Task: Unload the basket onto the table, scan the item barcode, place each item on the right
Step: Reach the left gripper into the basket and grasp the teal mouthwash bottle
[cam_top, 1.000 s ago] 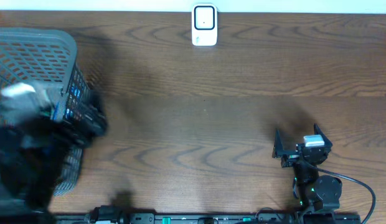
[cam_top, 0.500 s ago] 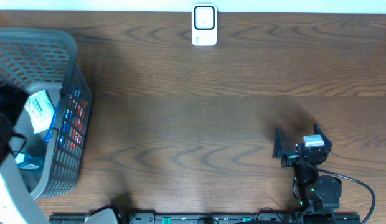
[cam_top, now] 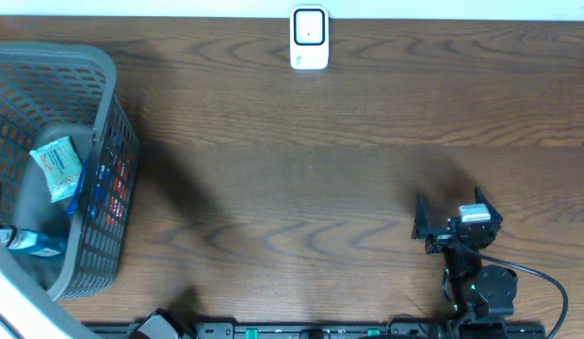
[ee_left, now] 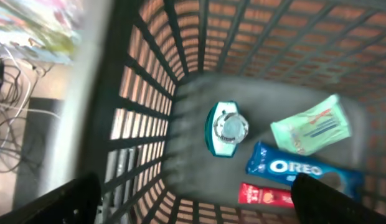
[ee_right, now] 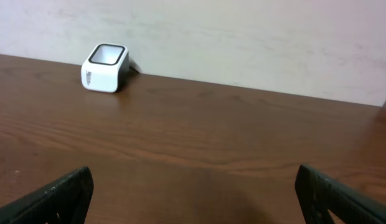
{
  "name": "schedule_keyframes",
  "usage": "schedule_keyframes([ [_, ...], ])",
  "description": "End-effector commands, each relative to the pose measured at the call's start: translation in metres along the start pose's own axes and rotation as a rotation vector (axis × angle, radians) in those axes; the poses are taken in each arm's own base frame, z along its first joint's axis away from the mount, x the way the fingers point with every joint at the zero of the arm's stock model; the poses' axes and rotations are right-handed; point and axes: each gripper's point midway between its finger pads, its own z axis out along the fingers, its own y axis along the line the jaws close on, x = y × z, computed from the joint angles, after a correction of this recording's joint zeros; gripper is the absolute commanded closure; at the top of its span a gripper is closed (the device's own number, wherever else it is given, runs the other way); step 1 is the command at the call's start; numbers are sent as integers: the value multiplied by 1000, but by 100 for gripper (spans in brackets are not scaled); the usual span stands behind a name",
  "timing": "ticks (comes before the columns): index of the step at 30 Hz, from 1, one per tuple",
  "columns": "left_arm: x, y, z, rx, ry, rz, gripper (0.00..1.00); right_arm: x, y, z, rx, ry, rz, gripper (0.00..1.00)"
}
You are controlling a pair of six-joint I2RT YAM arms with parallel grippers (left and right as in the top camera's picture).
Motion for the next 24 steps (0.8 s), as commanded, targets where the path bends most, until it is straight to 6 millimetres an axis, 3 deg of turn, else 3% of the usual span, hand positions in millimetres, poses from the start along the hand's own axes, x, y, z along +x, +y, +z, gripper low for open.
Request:
schedule_keyframes([
  [1,15,-2,31,-40,43,33,2,2,1,0,-3,7,-7,1],
  [14,42,-9,92,-80,81,78,2,2,1,0,-2,7,-7,1],
  [21,46,-39,118,-22,135,167,2,2,1,0,-3,7,-7,1],
  [24,50,-42,133,-45,162,184,2,2,1,0,-2,7,-7,1],
])
